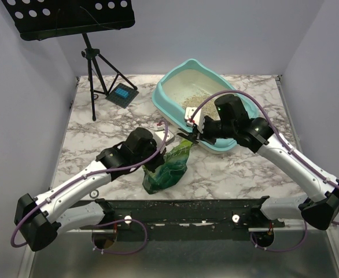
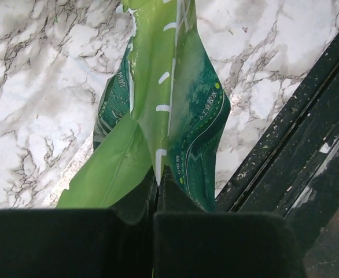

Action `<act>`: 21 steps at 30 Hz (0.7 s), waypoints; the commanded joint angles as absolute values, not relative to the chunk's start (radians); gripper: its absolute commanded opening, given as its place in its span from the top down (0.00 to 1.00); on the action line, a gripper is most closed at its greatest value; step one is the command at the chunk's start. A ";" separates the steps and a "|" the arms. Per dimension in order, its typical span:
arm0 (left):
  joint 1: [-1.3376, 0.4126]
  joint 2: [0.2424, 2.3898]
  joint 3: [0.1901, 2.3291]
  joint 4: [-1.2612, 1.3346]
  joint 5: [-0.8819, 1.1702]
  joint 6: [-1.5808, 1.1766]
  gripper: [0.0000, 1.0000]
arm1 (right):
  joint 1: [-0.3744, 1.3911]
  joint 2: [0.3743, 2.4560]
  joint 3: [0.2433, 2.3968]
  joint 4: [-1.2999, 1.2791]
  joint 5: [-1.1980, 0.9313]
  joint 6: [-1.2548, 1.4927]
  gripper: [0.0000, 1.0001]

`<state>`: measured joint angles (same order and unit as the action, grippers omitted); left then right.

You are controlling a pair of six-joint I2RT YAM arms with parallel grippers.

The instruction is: Fill the litter box with clean litter

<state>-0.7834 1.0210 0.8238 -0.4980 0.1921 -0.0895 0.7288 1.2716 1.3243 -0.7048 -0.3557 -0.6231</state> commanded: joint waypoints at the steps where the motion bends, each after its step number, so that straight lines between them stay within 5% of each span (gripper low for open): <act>1: -0.836 1.049 0.847 -0.541 0.089 -0.016 1.00 | 0.718 1.250 1.330 -0.732 -0.331 -0.632 1.00; 11: -0.951 1.045 0.974 -0.497 0.155 0.316 1.00 | 0.684 1.094 1.238 -0.776 -0.262 -0.705 1.00; 21: -0.914 0.999 0.882 -0.312 0.334 0.505 1.00 | 0.681 1.061 1.246 -0.907 -0.451 -0.838 1.00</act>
<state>-0.9264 1.0615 0.8986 -0.5251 0.1856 0.3988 0.6815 1.0382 1.2419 -0.8246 -0.3592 -0.7704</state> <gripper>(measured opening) 0.012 0.046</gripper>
